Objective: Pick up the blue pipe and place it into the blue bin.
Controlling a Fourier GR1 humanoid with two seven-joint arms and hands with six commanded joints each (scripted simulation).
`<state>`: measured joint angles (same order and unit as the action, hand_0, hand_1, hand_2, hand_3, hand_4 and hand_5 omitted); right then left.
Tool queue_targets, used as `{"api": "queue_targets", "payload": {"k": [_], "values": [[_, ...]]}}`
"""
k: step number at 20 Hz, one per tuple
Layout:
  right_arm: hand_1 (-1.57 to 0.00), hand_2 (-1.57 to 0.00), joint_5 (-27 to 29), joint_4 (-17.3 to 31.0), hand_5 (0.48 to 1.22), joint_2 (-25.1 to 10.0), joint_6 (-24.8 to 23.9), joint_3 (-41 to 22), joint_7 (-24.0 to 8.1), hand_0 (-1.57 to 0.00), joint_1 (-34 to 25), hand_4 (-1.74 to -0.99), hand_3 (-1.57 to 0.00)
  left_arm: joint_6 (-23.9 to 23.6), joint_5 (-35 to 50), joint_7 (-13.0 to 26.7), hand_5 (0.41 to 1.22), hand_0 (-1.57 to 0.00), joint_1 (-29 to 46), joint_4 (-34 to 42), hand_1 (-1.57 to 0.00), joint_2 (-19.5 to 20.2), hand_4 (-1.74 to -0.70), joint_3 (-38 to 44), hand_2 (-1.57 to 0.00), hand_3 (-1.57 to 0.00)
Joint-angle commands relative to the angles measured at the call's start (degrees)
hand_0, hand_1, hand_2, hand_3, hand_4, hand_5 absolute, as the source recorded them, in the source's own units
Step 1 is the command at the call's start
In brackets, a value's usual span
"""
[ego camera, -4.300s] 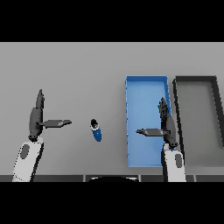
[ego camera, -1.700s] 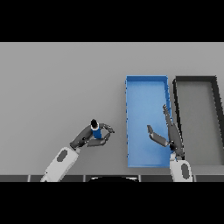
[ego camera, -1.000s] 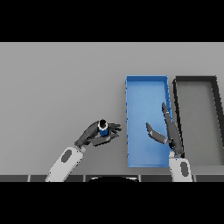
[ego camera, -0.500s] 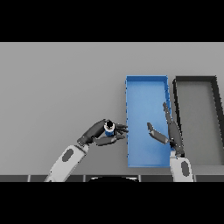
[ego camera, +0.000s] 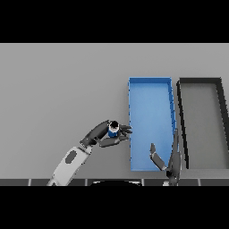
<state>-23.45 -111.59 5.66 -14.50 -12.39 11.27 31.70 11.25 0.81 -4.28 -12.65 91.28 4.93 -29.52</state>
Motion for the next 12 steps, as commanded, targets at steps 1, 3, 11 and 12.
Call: {"api": "queue_targets", "payload": {"k": [1, 3, 11, 12], "values": [[0.0, -0.04, 3.86, -1.61, 0.648, -0.35, 2.11, 0.11, 2.48, 0.0, 0.32, -1.195, 0.0, 0.28, 0.02, -0.05, 1.221, -1.57, 0.72, 0.66, -1.57, 0.0, -1.47, -0.22, -1.57, -1.57], [-0.02, -0.09, 10.87, -4.86, 0.624, -1.13, 8.88, -1.95, 2.58, 0.0, 0.9, -1.202, 0.0, 0.97, -0.09, -0.1, 1.221, -1.57, 0.85, 1.06, -1.57, -0.18, -1.47, -0.05, -1.57, -1.57], [-0.01, -0.1, 18.86, -13.03, 0.56, -10.09, 23.71, -4.33, -21.68, 0.0, -14.18, -1.261, 0.0, 2.18, -1.56, 2.01, 1.221, -1.57, 0.86, 2.55, -1.57, -1.16, -1.47, 0.82, -1.57, -1.57], [-0.01, -0.09, 18.18, -13.16, 0.558, -10.48, 24.16, -5.16, -23.78, 0.0, -17.01, -1.27, 0.0, 2.5, -1.74, 2.23, 1.221, -1.57, 1.11, 2.3, -1.57, -1.23, -1.47, 0.87, -1.57, -1.57]]}}
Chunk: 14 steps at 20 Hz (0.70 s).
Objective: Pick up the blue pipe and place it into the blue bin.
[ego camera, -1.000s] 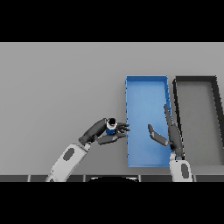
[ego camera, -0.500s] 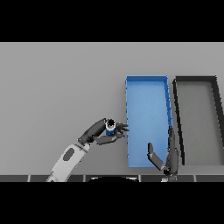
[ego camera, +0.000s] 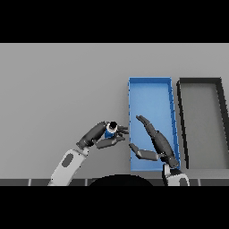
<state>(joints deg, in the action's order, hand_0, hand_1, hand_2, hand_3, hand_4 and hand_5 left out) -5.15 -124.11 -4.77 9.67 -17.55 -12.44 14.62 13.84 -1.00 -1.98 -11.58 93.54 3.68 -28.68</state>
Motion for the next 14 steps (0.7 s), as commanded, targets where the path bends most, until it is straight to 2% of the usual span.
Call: {"api": "queue_targets", "payload": {"k": [1, 2, 4, 5, 6, 8, 10, 14], "values": [[0.0, -0.08, -0.39, -0.45, 0.558, -0.43, 0.74, -0.72, -2.53, 0.0, -3.6, -1.281, 0.0, 0.19, 0.09, 0.66, 1.221, -1.57, -0.3, -0.18, -1.57, -0.25, -1.47, 0.3, -1.57, -1.57], [0.0, -0.07, -0.29, -0.54, 0.558, -0.53, 1.35, -1.51, -4.72, 0.0, -5.77, -1.291, 0.0, 0.22, -0.46, 0.25, 1.221, -1.57, -0.15, -0.4, -1.57, -0.49, -1.47, 0.24, -1.57, -1.57], [0.0, -0.04, -0.23, 0.48, 0.559, -0.29, 2.35, -2.7, -6.36, 0.0, -10.61, -1.298, 0.0, 0.37, -1.44, -1.0, 1.221, -1.57, -0.07, -1.31, -1.57, -0.84, -1.47, 0.5, -1.57, -1.57], [0.0, -0.04, 0.28, 0.98, 0.559, -0.18, 2.97, -2.98, -8.32, 0.0, -12.95, -1.302, 0.0, 0.96, -0.85, -1.46, 1.221, -1.57, 0.25, -0.43, -1.57, -0.53, -1.47, 0.88, -1.57, -1.57], [0.0, -0.04, 0.53, 1.85, 0.56, 0.05, 3.7, -3.55, -9.45, 0.0, -14.37, -1.3, 0.0, 1.23, -0.63, -0.83, 1.221, -1.57, -0.01, -0.15, -1.57, -0.85, -1.47, 0.95, -1.57, -1.57], [0.0, -0.04, 2.23, 3.26, 0.555, 0.87, 4.82, -3.79, -11.37, 0.0, -17.83, -1.282, 0.0, 1.74, -1.36, -1.87, 1.221, -1.57, 0.28, -1.02, -1.57, -1.06, -1.47, 0.99, -1.57, -1.57], [0.0, -0.05, 2.34, 3.77, 0.554, 1.28, 5.62, -4.7, -11.69, 0.0, -21.56, -1.253, 0.0, 2.94, -0.55, -1.94, 1.221, -1.57, -0.21, -1.56, -1.57, -1.08, -1.46, 1.97, -1.57, -1.57], [-0.02, -0.07, 2.81, 5.04, 0.534, 2.62, 5.86, -5.02, -16.16, -0.01, -30.06, -1.209, 0.0, 4.58, 0.68, 0.09, 1.221, -1.57, -0.41, -1.87, -1.57, -1.83, -1.47, 2.9, -1.57, -1.57]]}}
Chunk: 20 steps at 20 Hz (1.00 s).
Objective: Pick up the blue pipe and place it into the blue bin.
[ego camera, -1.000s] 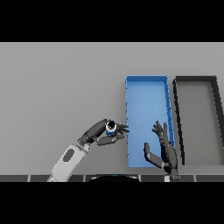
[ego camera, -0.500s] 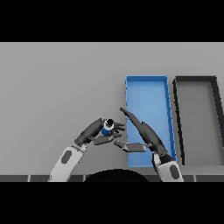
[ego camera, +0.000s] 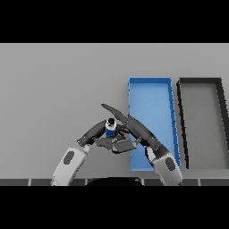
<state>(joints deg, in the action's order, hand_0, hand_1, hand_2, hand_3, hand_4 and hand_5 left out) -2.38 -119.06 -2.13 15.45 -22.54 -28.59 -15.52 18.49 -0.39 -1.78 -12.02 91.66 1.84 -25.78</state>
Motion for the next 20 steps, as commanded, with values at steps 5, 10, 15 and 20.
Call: {"api": "queue_targets", "payload": {"k": [5, 10, 15, 20], "values": [[-0.11, -0.17, 1.13, 4.27, 0.497, 0.6, 1.96, 0.44, -2.72, -0.07, -5.39, -1.204, -0.04, 0.06, -2.54, 0.25, 1.221, -1.57, 0.61, 0.36, -1.57, 0.1, -1.47, 0.67, -1.57, -1.57], [-0.88, -0.91, 1.73, 7.83, 0.518, 1.79, 3.33, 0.39, -1.82, -0.88, -8.26, -1.467, -0.76, 0.52, -4.0, 3.6, 1.221, -1.57, 1.32, 1.21, -1.57, -0.41, -1.62, 0.5, -1.57, -1.57], [-1.34, -1.35, 3.29, 8.67, 0.856, 3.88, 1.63, -0.91, -0.08, -1.34, -7.5, -1.628, -1.19, 2.09, -0.96, 1.25, 1.221, -1.57, 1.46, 1.59, -1.57, -2.57, -1.7, 2.1, -1.57, -1.5], [-1.5, -1.5, 1.4, 9.24, 1.101, 2.77, 0.26, -3.11, 2.64, -1.5, -7.42, -1.702, -1.43, 2.83, -1.69, 0.43, 1.221, -1.57, 0.98, 0.52, -1.57, -2.96, -1.73, 3.08, -1.57, -1.44]]}}
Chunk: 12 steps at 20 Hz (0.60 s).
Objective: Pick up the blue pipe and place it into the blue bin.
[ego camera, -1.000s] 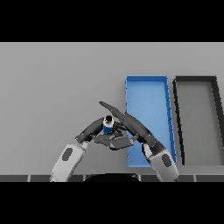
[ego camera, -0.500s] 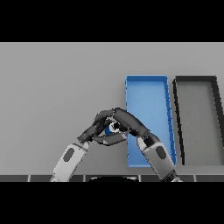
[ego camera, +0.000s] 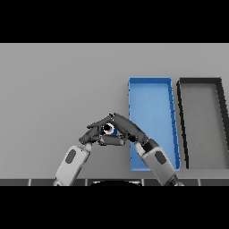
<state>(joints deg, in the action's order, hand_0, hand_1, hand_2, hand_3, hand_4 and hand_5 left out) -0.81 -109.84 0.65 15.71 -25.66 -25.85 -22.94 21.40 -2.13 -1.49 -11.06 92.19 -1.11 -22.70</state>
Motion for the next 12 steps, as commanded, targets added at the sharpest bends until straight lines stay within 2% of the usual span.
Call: {"api": "queue_targets", "payload": {"k": [1, 3, 4, 5, 6, 7, 9, 10, 11, 12], "values": [[-1.51, -1.51, -0.12, 0.57, 1.125, 0.2, -0.23, 0.2, -0.05, -1.51, -0.6, -1.71, -1.46, -0.05, -0.13, -0.02, 1.221, -1.57, -0.01, 0.12, -1.57, 0.32, -1.73, 0.22, -1.57, -1.43], [-1.53, -1.53, 0.06, -0.36, 1.16, 0.14, -1.2, 0.09, 1.17, -1.53, 1.04, -1.721, -1.5, 0.03, -0.48, 1.04, 1.221, -1.57, 0.32, 0.84, -1.57, 0.34, -1.73, 0.08, -1.57, -1.43], [-1.54, -1.54, -0.27, -0.61, 1.172, 0.87, -1.94, -0.22, 0.0, -1.54, 0.61, -1.725, -1.52, -0.12, -0.46, 0.54, 1.221, -1.57, 1.0, 1.67, -1.57, 0.51, -1.73, -0.02, -1.57, -1.42], [-1.55, -1.55, -0.71, -0.22, 1.182, 0.95, -2.43, 0.12, 0.67, -1.55, 0.59, -1.728, -1.53, -0.99, -1.25, 0.47, 1.221, -1.57, 0.31, 1.07, -1.57, 0.39, -1.73, 0.27, -1.57, -1.42], [-1.55, -1.55, -0.96, -0.52, 1.19, 0.68, -2.5, 0.02, 1.3, -1.55, 0.75, -1.731, -1.54, -2.4, -3.16, -1.34, 1.221, -1.57, 0.57, 1.26, -1.57, 0.45, -1.72, -0.21, -1.57, -1.45], [-1.56, -1.56, -1.36, 0.12, 1.196, 0.73, -2.79, 0.3, 1.38, -1.56, -0.17, -1.733, -1.54, -2.66, -4.16, -1.38, 1.221, -1.46, 0.72, 1.64, -1.34, 1.15, -1.6, -0.09, -1.29, -1.17], [-1.56, -1.56, -1.45, 0.05, 1.205, 0.99, -2.91, -0.42, 0.05, -1.56, 0.08, -1.736, -1.55, 0.66, -3.85, -1.0, 1.221, -0.94, 0.65, 1.41, -0.86, 2.32, -1.37, -0.18, -0.83, -0.75], [-1.56, -1.56, -1.58, -0.16, 1.208, 1.01, -3.18, -0.68, -0.12, -1.56, 0.72, -1.737, -1.56, 1.78, -4.56, 0.44, 1.221, -0.75, 0.18, 1.23, -0.69, 2.28, -1.28, -0.26, -0.66, -0.6], [-1.56, -1.56, -1.68, -0.87, 1.211, 1.4, -3.72, -0.83, -1.46, -1.56, 0.47, -1.738, -1.56, 2.88, -5.31, -0.23, 1.221, -0.6, -0.29, 1.09, -0.55, 2.4, -1.21, -0.04, -0.53, -0.48], [-1.57, -1.57, -2.05, -1.49, 1.213, 1.28, -4.05, -1.24, -1.82, -1.57, 0.92, -1.738, -1.56, 3.27, -6.31, -0.91, 1.132, -0.48, 0.53, 1.6, -0.44, 2.58, -1.14, -0.17, -0.42, -0.38]]}}
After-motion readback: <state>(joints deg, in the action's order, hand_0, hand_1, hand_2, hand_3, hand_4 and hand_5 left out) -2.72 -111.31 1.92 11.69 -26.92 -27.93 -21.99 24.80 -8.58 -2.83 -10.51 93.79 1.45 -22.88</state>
